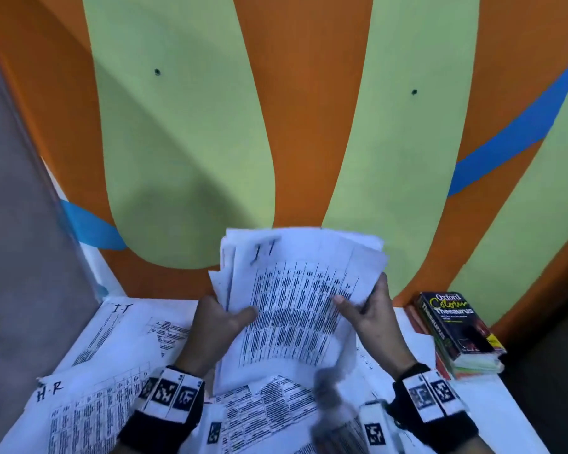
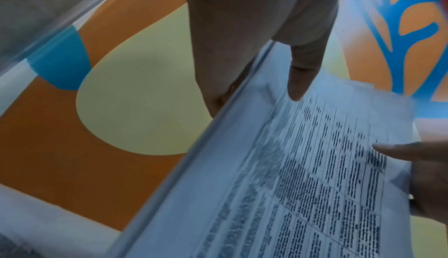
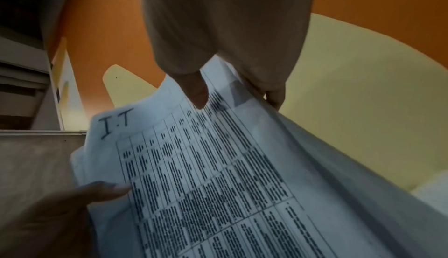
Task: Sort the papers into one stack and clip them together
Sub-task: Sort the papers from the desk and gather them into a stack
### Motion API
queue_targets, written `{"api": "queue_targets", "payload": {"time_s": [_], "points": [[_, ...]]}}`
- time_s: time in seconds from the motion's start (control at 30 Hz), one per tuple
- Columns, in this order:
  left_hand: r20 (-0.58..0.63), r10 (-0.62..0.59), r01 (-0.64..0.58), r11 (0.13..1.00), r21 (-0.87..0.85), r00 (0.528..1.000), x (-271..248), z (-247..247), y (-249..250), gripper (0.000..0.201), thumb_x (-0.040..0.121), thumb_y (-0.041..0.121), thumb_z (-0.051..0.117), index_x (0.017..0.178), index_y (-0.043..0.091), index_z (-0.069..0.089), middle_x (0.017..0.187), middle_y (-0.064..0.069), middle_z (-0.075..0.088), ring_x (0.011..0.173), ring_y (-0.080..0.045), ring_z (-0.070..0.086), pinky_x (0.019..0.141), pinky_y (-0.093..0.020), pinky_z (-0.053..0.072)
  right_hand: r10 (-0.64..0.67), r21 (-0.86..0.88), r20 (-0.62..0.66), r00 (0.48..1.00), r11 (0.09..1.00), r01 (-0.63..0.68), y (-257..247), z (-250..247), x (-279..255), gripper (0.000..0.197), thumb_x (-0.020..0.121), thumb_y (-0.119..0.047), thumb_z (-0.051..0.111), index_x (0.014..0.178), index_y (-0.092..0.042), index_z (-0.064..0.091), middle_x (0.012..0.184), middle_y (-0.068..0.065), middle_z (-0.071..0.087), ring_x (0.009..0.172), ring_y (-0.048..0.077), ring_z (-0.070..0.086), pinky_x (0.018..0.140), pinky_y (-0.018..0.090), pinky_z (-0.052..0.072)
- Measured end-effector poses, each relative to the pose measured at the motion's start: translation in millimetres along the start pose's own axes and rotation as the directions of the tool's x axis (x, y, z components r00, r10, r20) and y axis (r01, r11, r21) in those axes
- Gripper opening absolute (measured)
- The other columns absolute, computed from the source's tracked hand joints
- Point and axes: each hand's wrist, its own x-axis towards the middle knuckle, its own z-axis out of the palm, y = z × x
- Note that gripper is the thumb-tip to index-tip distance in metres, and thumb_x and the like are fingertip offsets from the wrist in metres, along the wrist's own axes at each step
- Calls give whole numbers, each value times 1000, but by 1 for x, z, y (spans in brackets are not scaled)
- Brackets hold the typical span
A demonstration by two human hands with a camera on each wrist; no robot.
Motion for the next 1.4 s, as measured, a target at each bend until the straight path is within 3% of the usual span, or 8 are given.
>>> {"api": "queue_targets", "payload": {"time_s": [0.1,0.23,0.33,0.63,0.77,0.9,1.2,1.4], "points": [[-30,26,-27,999,-28,999,1,3,-2,36,65,8,85,98,9,71,87,1,77,81,-18,74,73,-37,60,-34,-17,-81,996,999,33,-1,1,0,93,84,11,61,141,-46,14,127,8,57,117,24,58,99,40,49],[-36,82,-82,997,5,996,5,6,0,76,54,42,88,114,4,62,102,-3,74,93,-19,72,76,-31,59,-277,-298,-10,961,918,262,-20,7,11,98,80,16,53,151,-32,5,149,-10,30,124,-11,38,83,1,40],[-65,130,-131,991,1,989,7,7,13,90,52,56,86,121,5,58,113,-5,70,105,-23,67,90,-45,55,-350,-458,52,935,824,334,-40,14,20,76,80,14,52,146,-19,32,130,12,46,90,19,44,76,25,42],[-29,119,-121,989,-85,992,8,5,14,55,63,8,84,110,21,57,99,4,72,86,-5,70,67,-15,54,-386,-623,115,915,689,369,-46,-4,31,82,81,-4,64,147,-30,23,121,3,44,66,8,49,57,22,49],[-41,70,-74,990,-116,997,11,7,4,51,64,13,85,109,18,61,96,4,74,85,-9,72,69,-20,57,-287,-334,-109,952,912,237,-31,-7,34,62,80,5,66,127,-28,43,117,-19,51,93,-7,53,72,5,44],[-75,-51,40,988,-147,996,13,8,-4,41,61,37,87,92,15,71,87,1,78,83,-18,73,82,-43,58,159,75,-55,986,985,-155,7,1,17,73,80,6,69,137,-21,31,135,2,54,122,14,55,106,44,44],[-94,90,-107,976,-188,992,14,8,19,37,67,16,82,101,16,68,92,5,77,83,-14,74,69,-29,60,-14,-99,-31,999,995,11,-3,0,3,60,89,-19,63,138,-14,28,130,-12,52,117,-2,52,91,10,45],[-139,51,-68,991,-117,989,14,12,18,41,58,38,86,82,9,74,81,-9,77,78,-28,74,72,-45,59,-48,-238,-125,991,971,17,16,8,2,10,95,-28,53,98,-31,43,70,8,43,62,13,43,59,37,39]]}}
